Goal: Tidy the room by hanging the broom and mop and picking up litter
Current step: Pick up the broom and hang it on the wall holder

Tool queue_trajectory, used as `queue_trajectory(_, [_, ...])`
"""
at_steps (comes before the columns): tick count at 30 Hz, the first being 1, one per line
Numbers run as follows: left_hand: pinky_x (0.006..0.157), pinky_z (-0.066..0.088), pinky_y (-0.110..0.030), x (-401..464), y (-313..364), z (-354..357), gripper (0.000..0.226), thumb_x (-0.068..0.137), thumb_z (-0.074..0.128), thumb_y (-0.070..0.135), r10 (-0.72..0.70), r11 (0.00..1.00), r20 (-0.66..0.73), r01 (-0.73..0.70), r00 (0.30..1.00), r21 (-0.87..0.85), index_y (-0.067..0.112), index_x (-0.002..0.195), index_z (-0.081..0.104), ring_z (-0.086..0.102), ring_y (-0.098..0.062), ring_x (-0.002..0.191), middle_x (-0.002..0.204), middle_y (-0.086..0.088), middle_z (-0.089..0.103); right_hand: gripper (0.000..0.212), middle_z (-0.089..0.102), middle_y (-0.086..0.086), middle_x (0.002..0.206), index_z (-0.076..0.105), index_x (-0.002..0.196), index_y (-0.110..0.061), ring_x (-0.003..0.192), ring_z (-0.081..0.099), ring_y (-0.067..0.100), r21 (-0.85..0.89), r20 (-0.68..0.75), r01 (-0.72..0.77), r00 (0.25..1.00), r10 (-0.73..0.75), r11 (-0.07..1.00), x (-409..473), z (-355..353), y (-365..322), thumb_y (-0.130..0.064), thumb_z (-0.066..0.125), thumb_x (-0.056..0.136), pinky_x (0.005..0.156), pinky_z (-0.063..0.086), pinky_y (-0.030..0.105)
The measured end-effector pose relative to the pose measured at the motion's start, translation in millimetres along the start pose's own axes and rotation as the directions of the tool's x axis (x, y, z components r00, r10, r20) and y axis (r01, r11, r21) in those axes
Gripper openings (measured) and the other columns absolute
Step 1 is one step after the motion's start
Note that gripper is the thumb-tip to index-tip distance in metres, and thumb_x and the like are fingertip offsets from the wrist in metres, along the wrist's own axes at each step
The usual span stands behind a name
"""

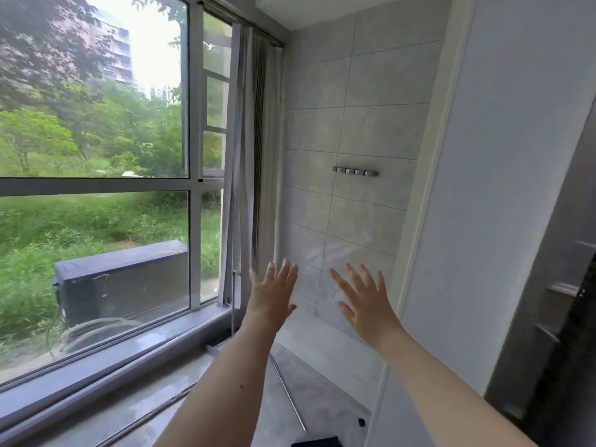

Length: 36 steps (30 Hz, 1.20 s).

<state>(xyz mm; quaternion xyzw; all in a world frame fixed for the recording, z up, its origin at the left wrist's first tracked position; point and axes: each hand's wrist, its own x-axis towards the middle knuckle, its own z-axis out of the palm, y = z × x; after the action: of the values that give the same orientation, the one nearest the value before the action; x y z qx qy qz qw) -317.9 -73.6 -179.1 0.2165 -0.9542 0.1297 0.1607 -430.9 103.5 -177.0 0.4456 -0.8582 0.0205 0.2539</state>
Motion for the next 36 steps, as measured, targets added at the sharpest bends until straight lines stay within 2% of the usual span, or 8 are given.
queue_trajectory(10, [0.115, 0.019, -0.062, 108.5, -6.1, 93.6, 0.082, 0.091, 0.049, 0.046, -0.025, 0.997, 0.115, 0.034, 0.993, -0.072, 0.018, 0.151, 0.001, 0.013, -0.033, 0.147, 0.16, -0.006, 0.006, 0.063, 0.009, 0.001, 0.161, -0.003, 0.15, -0.036, 0.149, 0.005, 0.028, 0.017, 0.11, 0.056, 0.992, -0.058, 0.998, 95.1, 112.5, 34.1, -0.037, 0.034, 0.099, 0.118, -0.001, 0.052])
queue_trajectory(16, [0.115, 0.018, -0.06, 188.7, -44.3, 166.6, 0.08, 0.091, 0.051, 0.044, -0.005, 0.992, 0.161, 0.025, 0.987, -0.121, 0.021, 0.151, 0.004, 0.015, -0.032, 0.147, 0.16, -0.005, 0.008, 0.065, 0.009, 0.001, 0.16, -0.002, 0.151, -0.035, 0.148, 0.007, 0.024, 0.049, 0.193, 0.034, 0.98, -0.043, 0.998, 176.8, 193.6, 29.4, -0.035, 0.035, 0.098, 0.118, 0.001, 0.051])
queue_trajectory(19, [0.114, 0.023, -0.057, 234.2, -72.0, 200.9, 0.08, 0.09, 0.053, 0.044, -0.006, 0.991, 0.176, 0.028, 0.984, -0.127, 0.02, 0.151, 0.007, 0.019, -0.032, 0.145, 0.159, -0.006, 0.012, 0.063, 0.009, -0.002, 0.16, -0.001, 0.151, -0.033, 0.148, 0.008, 0.02, 0.075, 0.253, 0.016, 0.967, -0.035, 0.997, 220.5, 232.4, 24.3, -0.034, 0.034, 0.099, 0.119, 0.002, 0.049])
queue_trajectory(25, [0.11, 0.033, -0.052, 311.1, -114.2, 261.5, 0.078, 0.089, 0.056, 0.039, 0.016, 0.985, 0.24, 0.026, 0.971, -0.17, 0.015, 0.149, 0.012, 0.029, -0.03, 0.138, 0.155, -0.007, 0.019, 0.063, 0.018, -0.001, 0.158, 0.009, 0.152, -0.027, 0.142, 0.025, 0.017, 0.128, 0.295, -0.029, 0.955, -0.011, 0.991, 296.0, 294.6, 28.3, -0.031, 0.039, 0.097, 0.119, 0.013, 0.041])
queue_trajectory(31, [0.109, 0.034, -0.048, 377.8, -122.1, 348.7, 0.067, 0.092, 0.052, 0.037, 0.066, 0.99, 0.33, -0.02, 0.942, -0.139, 0.013, 0.146, 0.02, 0.035, -0.03, 0.134, 0.152, -0.008, 0.023, 0.061, 0.024, 0.001, 0.156, 0.013, 0.152, -0.02, 0.14, 0.03, 0.018, 0.184, 0.345, -0.055, 0.938, -0.012, 0.981, 361.1, 381.0, 44.6, -0.028, 0.039, 0.098, 0.116, 0.02, 0.034])
queue_trajectory(36, [0.1, 0.042, -0.043, 450.4, -119.7, 443.4, 0.051, 0.095, 0.046, 0.021, 0.108, 0.991, 0.434, -0.064, 0.895, -0.114, 0.012, 0.143, 0.028, 0.042, -0.028, 0.124, 0.147, -0.006, 0.027, 0.064, 0.027, 0.002, 0.154, 0.011, 0.152, -0.017, 0.136, 0.035, 0.021, 0.263, 0.43, -0.095, 0.903, -0.028, 0.96, 416.8, 482.7, 63.8, -0.025, 0.041, 0.097, 0.113, 0.025, 0.032])
